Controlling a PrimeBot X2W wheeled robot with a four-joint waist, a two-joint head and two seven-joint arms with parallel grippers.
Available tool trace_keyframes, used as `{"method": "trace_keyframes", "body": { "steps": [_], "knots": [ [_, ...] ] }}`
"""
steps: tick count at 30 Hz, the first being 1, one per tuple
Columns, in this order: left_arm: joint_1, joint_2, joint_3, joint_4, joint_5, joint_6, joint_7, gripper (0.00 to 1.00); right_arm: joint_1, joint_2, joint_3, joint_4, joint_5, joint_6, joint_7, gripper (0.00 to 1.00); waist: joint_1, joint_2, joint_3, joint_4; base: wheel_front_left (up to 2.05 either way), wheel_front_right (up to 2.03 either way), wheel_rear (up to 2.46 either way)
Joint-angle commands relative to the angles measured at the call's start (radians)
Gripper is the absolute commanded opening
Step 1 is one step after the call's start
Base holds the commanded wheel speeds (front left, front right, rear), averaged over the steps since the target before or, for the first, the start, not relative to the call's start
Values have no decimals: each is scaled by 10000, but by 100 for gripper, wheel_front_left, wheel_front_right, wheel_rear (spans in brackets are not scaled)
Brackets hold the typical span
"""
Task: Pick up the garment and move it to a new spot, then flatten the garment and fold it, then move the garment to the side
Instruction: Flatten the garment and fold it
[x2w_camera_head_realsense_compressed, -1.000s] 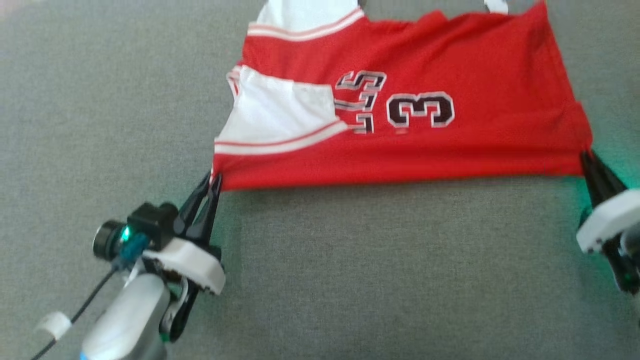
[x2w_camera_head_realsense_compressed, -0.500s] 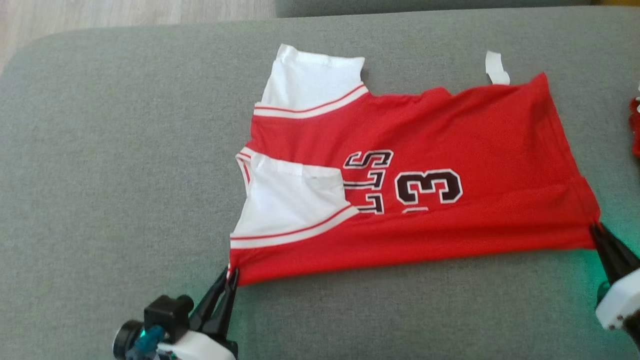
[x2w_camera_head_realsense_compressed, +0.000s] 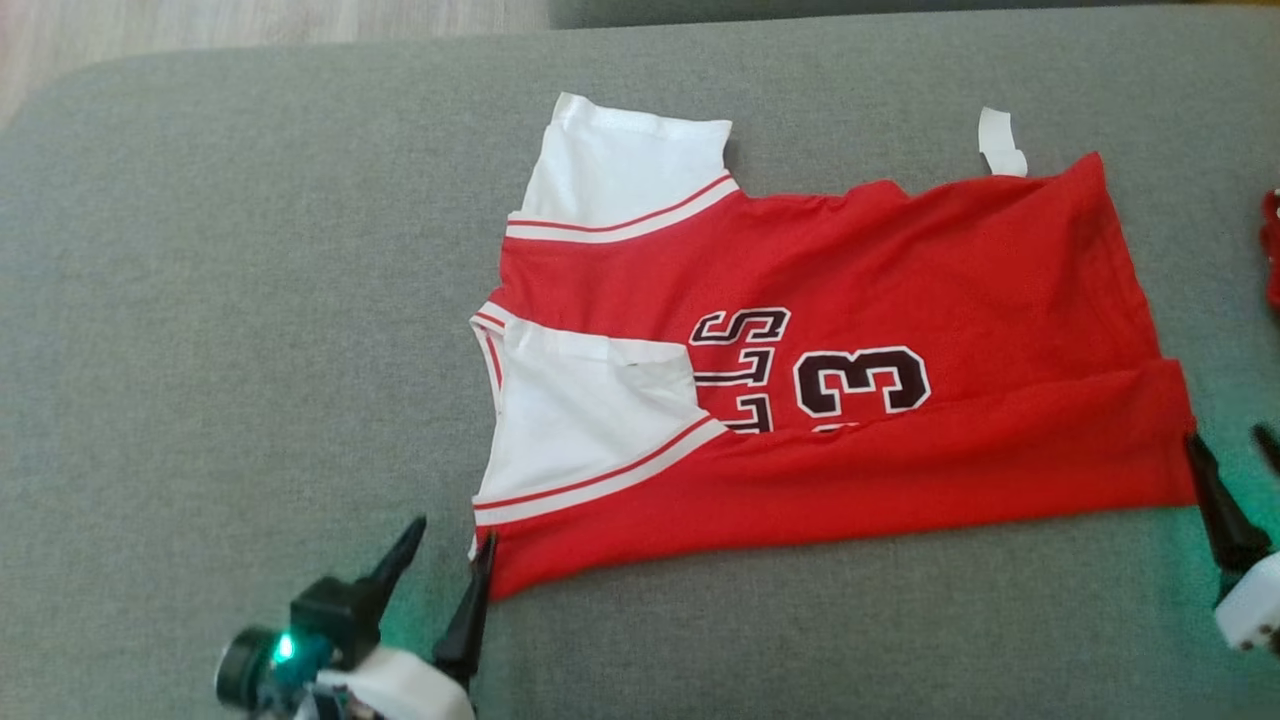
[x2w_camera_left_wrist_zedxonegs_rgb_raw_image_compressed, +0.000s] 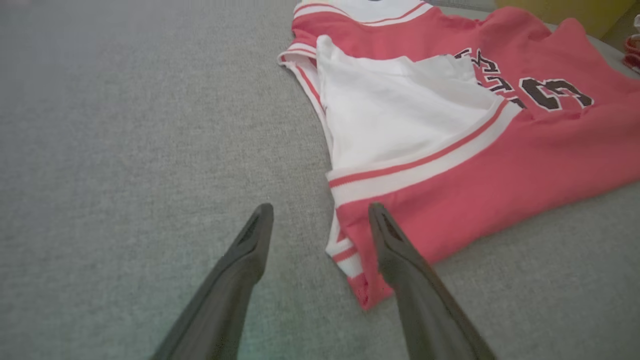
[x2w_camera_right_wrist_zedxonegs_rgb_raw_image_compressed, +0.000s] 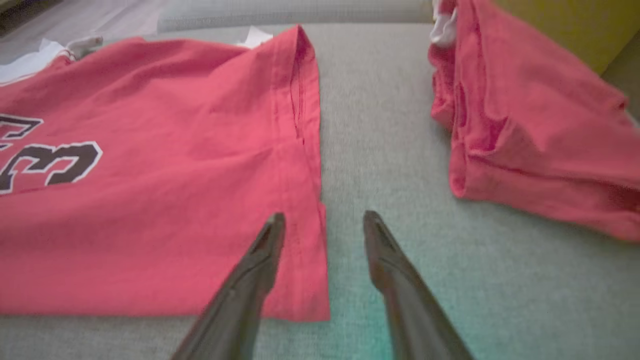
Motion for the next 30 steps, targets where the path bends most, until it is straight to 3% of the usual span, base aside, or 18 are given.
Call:
{"method": "trace_keyframes", "body": {
  "steps": [1, 7, 12, 17, 26, 30],
  "knots": [
    [-695, 288, 466, -481, 165, 38, -27, 100, 16, -384, -186, -451, -238, -9, -292, 100, 0, -1, 126, -52, 0, 0, 0],
    [-2715, 1053, 732, -1181, 701, -435, 569, 100, -319, -266, -789, -1422, -906, -9, -770, 100, 0, -1, 835, -219, 0, 0, 0],
    [-5493, 1262, 1064, -1059, 341, -1571, 1619, 100, -678, -70, -889, -2258, -1296, -9, -487, 100, 0, -1, 1703, -429, 0, 0, 0],
    [-8335, 1103, 1074, 359, -450, -2560, 3347, 100, -1183, -4, -879, -2790, -1484, -9, -221, 100, 0, -1, 2548, -819, 0, 0, 0],
    [-11360, 1035, 142, 2478, -1464, -2937, 5825, 100, -1950, 234, -491, -2904, -1545, -9, -196, 100, 0, -1, 3819, -1710, 0, 0, 0],
    [-11996, 1396, -530, 3086, -1660, -2946, 6430, 100, -2226, 364, -261, -2645, -1521, -9, -349, 100, 0, -1, 4155, -2115, 0, 0, 0]
  ]
}}
